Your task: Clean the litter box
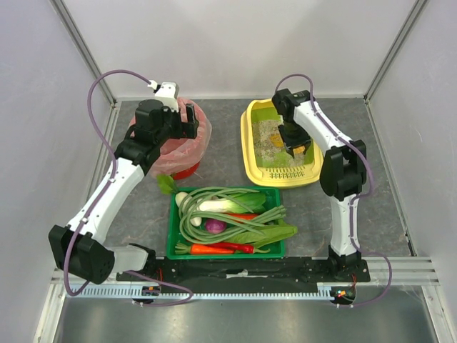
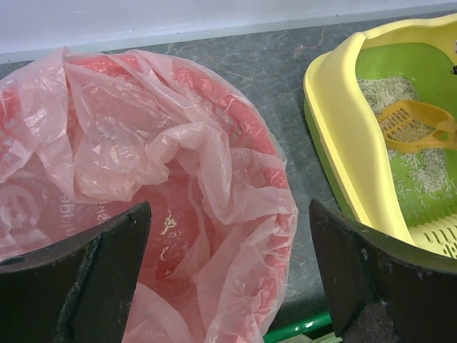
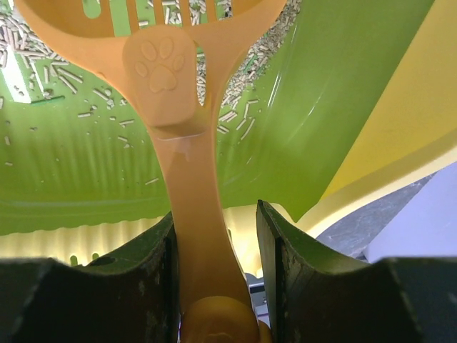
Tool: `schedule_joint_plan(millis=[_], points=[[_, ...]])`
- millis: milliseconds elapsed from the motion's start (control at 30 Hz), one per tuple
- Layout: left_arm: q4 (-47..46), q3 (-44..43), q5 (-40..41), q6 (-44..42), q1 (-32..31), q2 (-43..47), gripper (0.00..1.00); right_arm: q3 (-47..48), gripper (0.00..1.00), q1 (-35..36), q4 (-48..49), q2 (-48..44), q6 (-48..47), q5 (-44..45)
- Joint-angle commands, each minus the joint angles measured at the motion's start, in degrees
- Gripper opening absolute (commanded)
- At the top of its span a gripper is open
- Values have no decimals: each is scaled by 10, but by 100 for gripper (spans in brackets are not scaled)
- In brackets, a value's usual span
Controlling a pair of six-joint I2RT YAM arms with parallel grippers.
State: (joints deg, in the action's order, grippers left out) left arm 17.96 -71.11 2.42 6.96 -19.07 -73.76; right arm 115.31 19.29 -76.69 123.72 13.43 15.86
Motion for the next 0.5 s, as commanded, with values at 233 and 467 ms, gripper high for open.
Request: schedule_joint_plan(millis=[233, 467], points=[[28, -21, -12, -11, 3, 47, 97, 90, 0, 10, -56, 75, 5, 20], [41, -9, -9, -10, 3, 77, 97, 89, 0, 14, -5, 82, 11, 11]])
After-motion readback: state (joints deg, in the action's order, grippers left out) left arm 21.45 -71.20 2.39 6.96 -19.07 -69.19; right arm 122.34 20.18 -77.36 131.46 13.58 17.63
